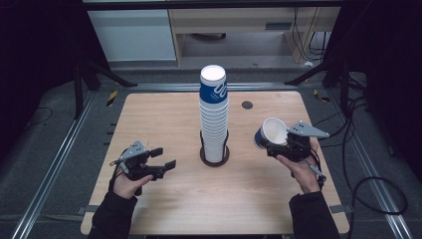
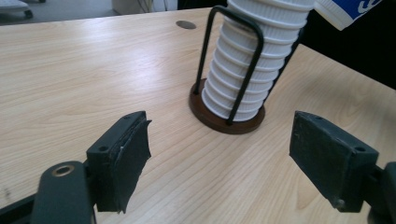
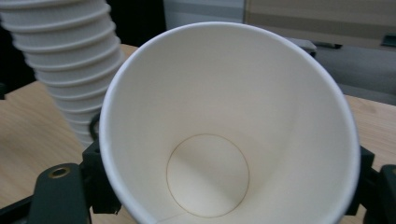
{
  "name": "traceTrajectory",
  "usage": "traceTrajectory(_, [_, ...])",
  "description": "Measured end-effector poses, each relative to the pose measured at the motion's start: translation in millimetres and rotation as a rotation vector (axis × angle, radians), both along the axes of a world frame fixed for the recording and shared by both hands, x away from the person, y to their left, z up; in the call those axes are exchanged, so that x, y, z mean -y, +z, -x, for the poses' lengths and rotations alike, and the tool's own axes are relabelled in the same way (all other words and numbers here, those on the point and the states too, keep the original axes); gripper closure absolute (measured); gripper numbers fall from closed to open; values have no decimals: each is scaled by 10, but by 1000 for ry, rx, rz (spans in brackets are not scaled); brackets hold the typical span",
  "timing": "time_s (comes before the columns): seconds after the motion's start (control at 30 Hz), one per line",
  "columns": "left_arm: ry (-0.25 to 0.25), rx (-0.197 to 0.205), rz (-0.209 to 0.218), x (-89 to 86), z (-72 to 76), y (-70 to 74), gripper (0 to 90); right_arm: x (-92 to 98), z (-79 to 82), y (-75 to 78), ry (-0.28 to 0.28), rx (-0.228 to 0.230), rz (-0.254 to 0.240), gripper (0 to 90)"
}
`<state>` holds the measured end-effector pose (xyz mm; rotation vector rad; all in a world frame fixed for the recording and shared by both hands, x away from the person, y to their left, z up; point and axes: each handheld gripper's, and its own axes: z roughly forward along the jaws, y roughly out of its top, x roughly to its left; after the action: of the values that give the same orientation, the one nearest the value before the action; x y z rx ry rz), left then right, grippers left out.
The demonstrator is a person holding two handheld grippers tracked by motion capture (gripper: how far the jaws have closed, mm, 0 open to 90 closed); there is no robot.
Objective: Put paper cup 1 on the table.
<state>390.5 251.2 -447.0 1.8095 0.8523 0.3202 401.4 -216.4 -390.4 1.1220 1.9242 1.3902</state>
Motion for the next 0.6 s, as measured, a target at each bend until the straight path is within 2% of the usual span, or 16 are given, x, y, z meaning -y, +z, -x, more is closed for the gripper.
traceTrajectory(0.07, [16, 4, -27, -10, -11, -5, 194, 61, -50, -25, -51, -16, 21, 202])
traceTrajectory(0.13, [27, 7, -49, -18, -17, -6, 194, 78, -67, -36, -65, -20, 30, 201])
traceTrajectory(0.3, [44, 11, -80, -30, -20, -8, 216, 167, -170, -115, -127, -53, 90, 200])
traceTrajectory(0.4, [58, 6, -99, -41, -36, -18, 224, 219, -215, -165, -153, -71, 105, 200])
traceTrajectory(0.53, [81, 3, -104, -71, -53, -23, 204, 265, -246, -201, -169, -87, 112, 199])
traceTrajectory(0.6, [79, -1, -101, -82, -52, -23, 240, 304, -270, -230, -181, -93, 120, 199])
